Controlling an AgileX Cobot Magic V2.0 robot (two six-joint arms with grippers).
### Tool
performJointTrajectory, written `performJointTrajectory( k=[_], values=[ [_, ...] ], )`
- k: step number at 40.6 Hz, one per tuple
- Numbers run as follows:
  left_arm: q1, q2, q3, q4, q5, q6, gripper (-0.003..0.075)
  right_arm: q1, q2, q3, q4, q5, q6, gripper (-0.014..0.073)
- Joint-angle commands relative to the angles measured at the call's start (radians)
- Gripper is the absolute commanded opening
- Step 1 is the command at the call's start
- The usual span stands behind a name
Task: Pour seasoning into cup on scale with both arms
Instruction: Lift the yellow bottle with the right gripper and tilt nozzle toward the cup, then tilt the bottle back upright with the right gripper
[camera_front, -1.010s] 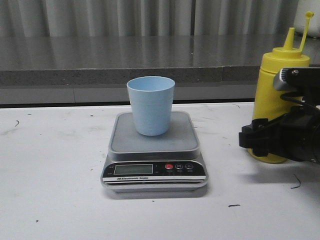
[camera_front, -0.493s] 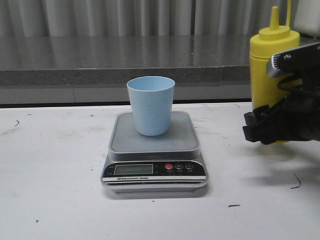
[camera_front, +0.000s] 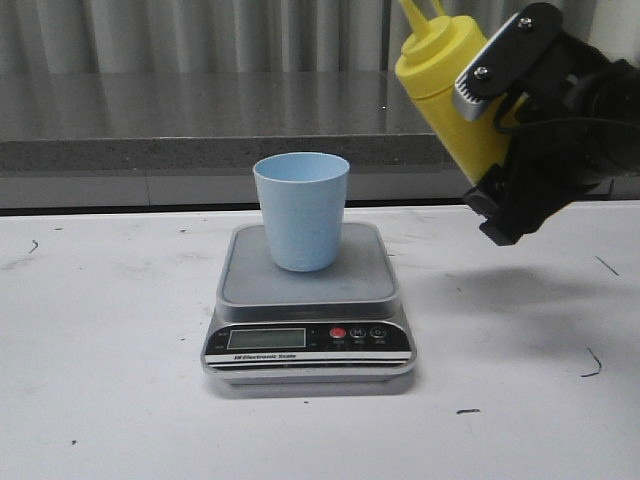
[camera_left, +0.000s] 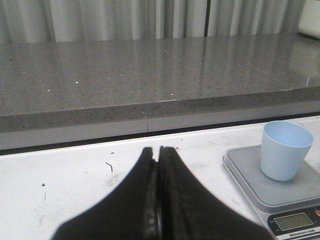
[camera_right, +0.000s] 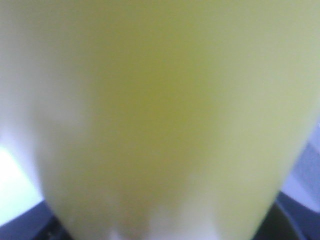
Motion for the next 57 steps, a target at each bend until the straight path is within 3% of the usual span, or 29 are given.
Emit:
performJointTrajectory(
  k=[1,16,31,43,57],
  values=[
    [0.004,0.012,-0.027,-0.009,-0.086,-0.006,-0.0020,0.001,-0.049,-0.100,0.034,-0.004,-0.120,0.0239],
    [0.004,0.012,-0.027,-0.009,-0.086,-0.006,-0.0020,0.002,-0.048,-0.224,0.233,0.087,-0.598,0.0239],
    [0.004,0.012,-0.027,-0.009,-0.086,-0.006,-0.0020,0.006,-0.006,-0.227,0.336,-0.095,-0.960,0.0239],
    [0.004,0.012,-0.027,-0.009,-0.086,-0.006,-0.0020,0.057,0.078,-0.281,0.335,-0.262,-1.033,0.0239],
    [0.004,0.012,-0.027,-0.009,-0.086,-0.006,-0.0020,0.074,0.102,-0.293,0.322,-0.299,-1.039,0.0239]
  ],
)
